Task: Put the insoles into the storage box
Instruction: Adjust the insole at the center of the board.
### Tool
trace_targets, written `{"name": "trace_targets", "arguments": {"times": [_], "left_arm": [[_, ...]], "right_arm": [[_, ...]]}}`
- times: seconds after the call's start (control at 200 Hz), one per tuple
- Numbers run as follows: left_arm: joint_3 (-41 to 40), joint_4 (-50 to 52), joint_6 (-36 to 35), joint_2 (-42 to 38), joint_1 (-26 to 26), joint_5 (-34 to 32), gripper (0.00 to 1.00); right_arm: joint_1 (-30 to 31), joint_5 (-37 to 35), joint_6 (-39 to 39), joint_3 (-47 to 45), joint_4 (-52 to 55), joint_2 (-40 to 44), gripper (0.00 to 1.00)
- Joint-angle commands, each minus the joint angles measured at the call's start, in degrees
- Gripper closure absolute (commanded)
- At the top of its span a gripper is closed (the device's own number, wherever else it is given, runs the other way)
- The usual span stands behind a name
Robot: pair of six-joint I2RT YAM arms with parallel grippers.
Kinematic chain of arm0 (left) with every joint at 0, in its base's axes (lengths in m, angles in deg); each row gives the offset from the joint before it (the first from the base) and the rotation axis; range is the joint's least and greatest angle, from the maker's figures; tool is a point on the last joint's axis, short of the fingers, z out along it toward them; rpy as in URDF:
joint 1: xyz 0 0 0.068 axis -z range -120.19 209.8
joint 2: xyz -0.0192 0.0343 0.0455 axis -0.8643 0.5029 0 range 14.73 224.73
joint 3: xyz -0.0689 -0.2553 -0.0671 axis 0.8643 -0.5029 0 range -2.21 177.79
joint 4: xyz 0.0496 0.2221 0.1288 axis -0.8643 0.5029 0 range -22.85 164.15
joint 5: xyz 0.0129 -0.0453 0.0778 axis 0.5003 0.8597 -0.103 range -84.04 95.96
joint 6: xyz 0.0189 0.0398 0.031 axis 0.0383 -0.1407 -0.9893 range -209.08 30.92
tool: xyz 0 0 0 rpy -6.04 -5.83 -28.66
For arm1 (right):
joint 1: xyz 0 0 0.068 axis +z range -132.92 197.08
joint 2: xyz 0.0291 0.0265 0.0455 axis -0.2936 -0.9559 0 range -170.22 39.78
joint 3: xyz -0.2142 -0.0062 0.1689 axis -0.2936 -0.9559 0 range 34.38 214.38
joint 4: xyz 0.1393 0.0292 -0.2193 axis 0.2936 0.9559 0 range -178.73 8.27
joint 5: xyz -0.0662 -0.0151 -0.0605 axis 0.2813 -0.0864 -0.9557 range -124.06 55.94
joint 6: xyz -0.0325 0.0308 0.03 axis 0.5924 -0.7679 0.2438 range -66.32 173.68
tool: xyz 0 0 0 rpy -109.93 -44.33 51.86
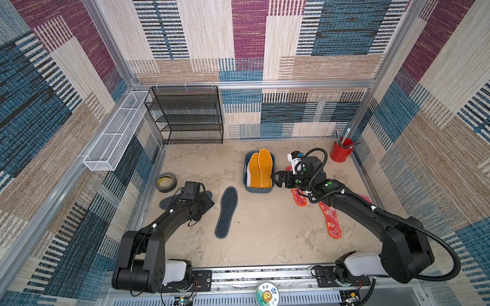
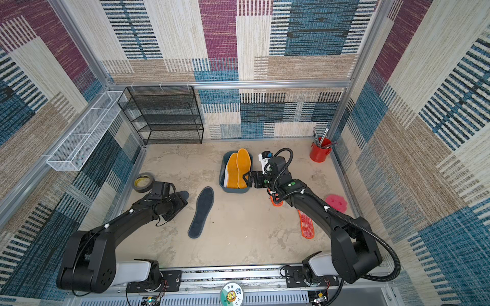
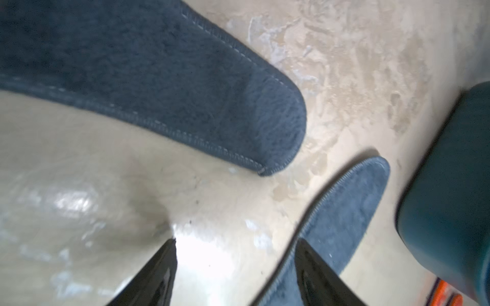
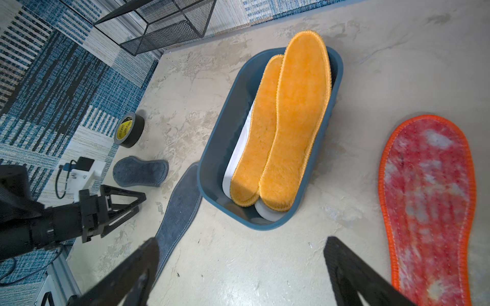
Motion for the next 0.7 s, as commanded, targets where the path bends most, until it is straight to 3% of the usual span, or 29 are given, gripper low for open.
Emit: {"name": "trace_targets", "arguments": {"times": [0.0, 0.135, 0.265, 0.696], "left_arm": [[-0.08, 8.97, 2.10, -6.13, -0.16, -10.30, 0.22], [-0.18, 11.60, 4.44, -10.88, -2.47, -17.00, 0.17], [2.55, 8.97, 3.23, -8.06, -4.43, -19.27, 0.13], [20.30, 1.24, -1.49, 19.21, -4.83, -6.41, 0.10]], "right_arm": [[-0.01, 0.69, -0.41, 0.36, -1.15, -0.36, 0.02], [-0.08, 0.44, 0.19, 0.65, -1.19, 0.20, 0.02], [-0.16, -0.29, 1.14, 0.22, -0.68, 1.47, 0.02], [-0.78, -2.27, 1.00, -1.37, 0.55, 5.14, 0.02]]}}
